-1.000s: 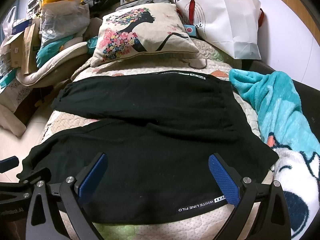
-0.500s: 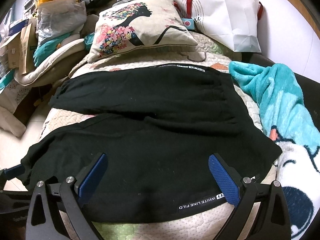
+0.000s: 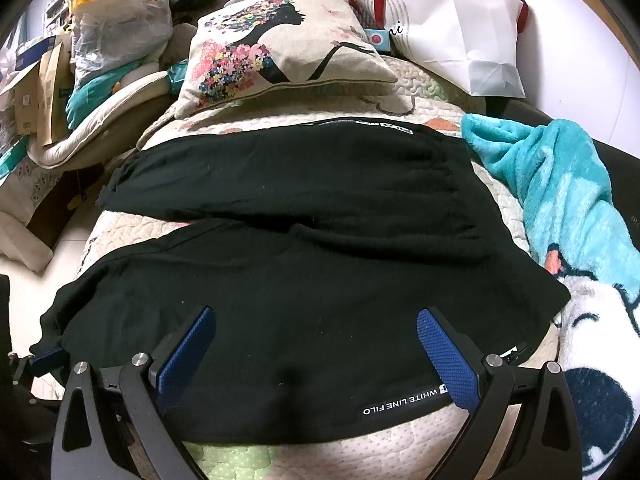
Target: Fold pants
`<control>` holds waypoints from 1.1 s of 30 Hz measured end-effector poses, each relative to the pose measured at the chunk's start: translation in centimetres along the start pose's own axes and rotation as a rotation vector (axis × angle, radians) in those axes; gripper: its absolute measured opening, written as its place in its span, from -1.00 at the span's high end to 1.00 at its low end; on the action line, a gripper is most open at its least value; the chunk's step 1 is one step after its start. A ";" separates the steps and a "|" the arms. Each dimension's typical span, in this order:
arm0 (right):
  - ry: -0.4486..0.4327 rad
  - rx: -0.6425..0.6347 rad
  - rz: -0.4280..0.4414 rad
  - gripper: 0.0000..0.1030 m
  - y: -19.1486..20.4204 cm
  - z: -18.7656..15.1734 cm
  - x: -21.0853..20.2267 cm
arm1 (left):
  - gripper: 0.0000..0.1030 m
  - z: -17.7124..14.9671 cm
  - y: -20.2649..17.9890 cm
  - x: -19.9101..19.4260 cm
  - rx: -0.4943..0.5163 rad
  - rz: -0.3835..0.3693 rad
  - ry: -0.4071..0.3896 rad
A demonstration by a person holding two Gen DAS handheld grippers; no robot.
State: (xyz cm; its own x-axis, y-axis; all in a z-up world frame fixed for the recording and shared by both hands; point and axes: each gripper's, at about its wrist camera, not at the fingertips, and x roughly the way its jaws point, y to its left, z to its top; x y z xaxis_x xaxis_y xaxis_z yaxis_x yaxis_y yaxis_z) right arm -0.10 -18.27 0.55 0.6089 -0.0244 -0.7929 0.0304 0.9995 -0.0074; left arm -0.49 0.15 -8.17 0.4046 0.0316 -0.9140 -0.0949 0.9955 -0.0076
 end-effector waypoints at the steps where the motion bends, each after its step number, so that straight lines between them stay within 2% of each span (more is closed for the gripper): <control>1: -0.001 -0.001 -0.001 -0.99 0.0 0.0 0.0 | -1.00 -0.1 0.0 0.0 0.000 -0.001 -0.001; 13: -0.004 -0.005 0.000 -0.99 0.1 -0.1 -0.1 | -1.00 -0.7 0.2 0.1 -0.018 -0.027 -0.010; 17: -0.053 -0.030 -0.005 -0.99 0.3 -0.2 -0.8 | -1.00 -0.2 0.8 -0.3 -0.031 -0.053 0.002; 19: -0.071 -0.058 0.006 -0.99 0.6 -0.1 -1.4 | -0.86 0.1 1.3 -1.0 -0.039 -0.087 -0.009; 24: -0.068 -0.105 0.080 -0.99 0.3 2.2 -3.6 | -0.83 2.8 3.6 -4.5 -0.035 -0.183 -0.106; 29: -0.026 -0.124 0.143 -0.98 -1.0 6.6 -4.3 | -0.79 6.4 6.5 -6.7 -0.011 -0.208 -0.190; 30: -0.018 -0.128 0.145 -0.98 -1.4 7.5 -4.0 | -0.62 7.3 7.0 -6.8 -0.008 -0.206 -0.195; 31: -0.015 -0.132 0.149 -0.98 -1.6 8.4 -3.7 | -0.34 8.1 7.4 -6.6 -0.005 -0.205 -0.192; 32: -0.016 -0.138 0.157 -0.98 -2.0 9.3 -3.2 | -0.18 9.1 7.8 -6.3 -0.004 -0.208 -0.176; 33: -0.017 -0.146 0.156 -0.97 -2.3 10.0 -2.6 | 0.07 10.0 8.3 -5.8 -0.010 -0.215 -0.158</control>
State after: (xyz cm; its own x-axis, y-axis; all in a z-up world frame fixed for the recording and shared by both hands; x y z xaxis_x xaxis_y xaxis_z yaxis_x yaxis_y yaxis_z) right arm 6.13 -20.66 8.75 0.6101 0.1322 -0.7812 -0.1802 0.9833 0.0257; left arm 5.47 9.12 1.17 0.5531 -0.1661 -0.8164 -0.0005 0.9799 -0.1996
